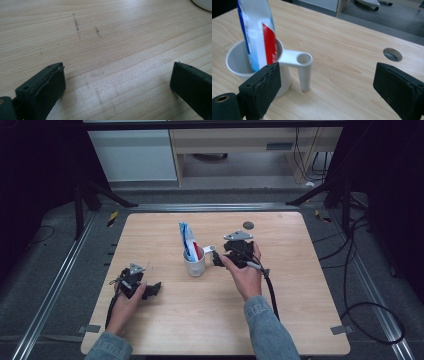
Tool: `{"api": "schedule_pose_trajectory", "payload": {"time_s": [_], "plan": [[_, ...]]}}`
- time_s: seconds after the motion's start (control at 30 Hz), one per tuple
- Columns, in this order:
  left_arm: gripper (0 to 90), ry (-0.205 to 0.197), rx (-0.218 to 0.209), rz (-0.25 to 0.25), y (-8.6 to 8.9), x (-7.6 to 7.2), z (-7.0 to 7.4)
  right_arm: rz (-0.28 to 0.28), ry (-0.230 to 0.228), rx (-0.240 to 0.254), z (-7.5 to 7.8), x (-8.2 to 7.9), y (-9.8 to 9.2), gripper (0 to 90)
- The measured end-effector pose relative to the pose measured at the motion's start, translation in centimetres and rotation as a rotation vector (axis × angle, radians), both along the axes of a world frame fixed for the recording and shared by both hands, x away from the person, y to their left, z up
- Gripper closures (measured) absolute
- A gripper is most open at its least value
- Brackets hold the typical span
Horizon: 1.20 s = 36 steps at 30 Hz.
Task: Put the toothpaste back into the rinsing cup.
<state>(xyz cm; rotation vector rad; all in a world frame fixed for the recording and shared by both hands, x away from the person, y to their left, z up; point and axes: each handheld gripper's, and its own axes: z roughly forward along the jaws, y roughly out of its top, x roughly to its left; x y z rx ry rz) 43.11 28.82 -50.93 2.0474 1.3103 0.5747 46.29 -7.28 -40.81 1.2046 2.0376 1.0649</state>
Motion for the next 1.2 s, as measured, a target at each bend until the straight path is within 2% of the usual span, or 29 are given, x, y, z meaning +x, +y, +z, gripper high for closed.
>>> {"api": "schedule_pose_trajectory", "payload": {"time_s": [0.27,0.47,0.8,1.0,1.2], "plan": [[0.0,0.0,-0.001,0.0,0.0,0.0,0.0,-0.043,0.034,-0.033,-1.4,-1.4,-4.5,10.6],[0.0,-0.002,0.0,-0.001,0.0,0.0,0.0,-0.078,0.057,-0.03,-2.6,-2.4,-7.6,11.4],[0.0,-0.001,0.0,0.0,0.0,0.0,0.0,-0.1,0.119,-0.005,-5.0,-3.7,-10.8,13.0],[0.0,-0.001,0.0,-0.001,0.0,0.0,0.0,-0.114,0.135,-0.001,-6.2,-4.3,-12.4,11.3],[0.0,-0.001,0.0,0.001,0.0,0.0,0.0,-0.173,0.145,0.013,-7.3,-4.6,-14.4,7.6]]}}
